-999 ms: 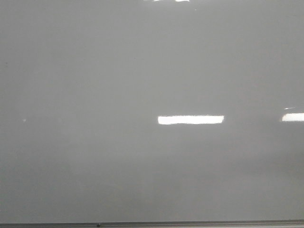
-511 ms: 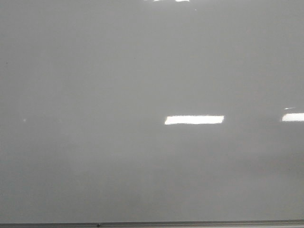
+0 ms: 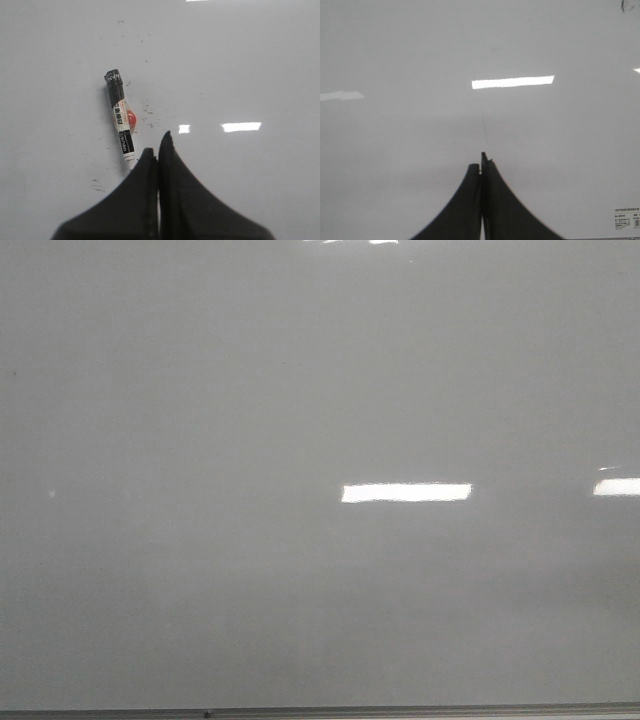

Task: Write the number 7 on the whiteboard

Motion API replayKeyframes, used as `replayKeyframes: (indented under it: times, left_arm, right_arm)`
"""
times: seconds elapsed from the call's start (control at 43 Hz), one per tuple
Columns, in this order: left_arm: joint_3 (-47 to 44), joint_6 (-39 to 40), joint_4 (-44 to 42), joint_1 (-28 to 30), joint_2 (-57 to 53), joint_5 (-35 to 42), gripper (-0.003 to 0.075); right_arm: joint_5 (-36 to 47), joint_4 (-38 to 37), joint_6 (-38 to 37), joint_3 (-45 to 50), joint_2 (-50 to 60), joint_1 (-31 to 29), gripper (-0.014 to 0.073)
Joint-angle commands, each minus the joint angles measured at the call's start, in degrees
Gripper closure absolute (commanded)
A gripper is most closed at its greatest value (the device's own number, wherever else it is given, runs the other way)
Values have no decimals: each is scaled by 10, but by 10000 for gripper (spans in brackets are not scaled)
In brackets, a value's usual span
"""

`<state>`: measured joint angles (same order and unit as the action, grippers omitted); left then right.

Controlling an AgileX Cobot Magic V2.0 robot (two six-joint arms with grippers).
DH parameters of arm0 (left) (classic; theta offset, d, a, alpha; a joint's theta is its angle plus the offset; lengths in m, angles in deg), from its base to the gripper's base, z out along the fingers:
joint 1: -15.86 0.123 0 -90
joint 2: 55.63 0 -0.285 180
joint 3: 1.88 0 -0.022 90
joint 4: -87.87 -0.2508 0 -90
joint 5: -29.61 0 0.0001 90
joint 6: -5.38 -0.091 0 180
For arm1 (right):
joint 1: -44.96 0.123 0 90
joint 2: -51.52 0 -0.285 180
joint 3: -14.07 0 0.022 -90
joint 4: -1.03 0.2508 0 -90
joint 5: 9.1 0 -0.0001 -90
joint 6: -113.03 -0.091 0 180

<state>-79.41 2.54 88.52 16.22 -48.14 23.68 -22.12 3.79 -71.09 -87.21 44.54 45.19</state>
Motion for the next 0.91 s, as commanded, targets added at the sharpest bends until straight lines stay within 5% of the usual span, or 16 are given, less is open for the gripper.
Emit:
replayKeyframes:
  times: [0.0, 0.372, 0.674, 0.883]
  left_arm:
    - [-2, 3, 0, -3, -8, 48, 741]
    - [24, 3, 28, -3, -8, 132, 741]
    - [197, 3, -25, -3, 81, -56, 741]
    - [216, 3, -25, -3, 184, -45, 741]
  right_arm:
    - [42, -4, 0, -2, 9, 1, 662]
    - [66, -2, 0, -30, 9, 1, 662]
    - [-49, -2, 0, -215, -62, 1, 659]
    - [-58, -2, 0, -250, -161, 1, 659]
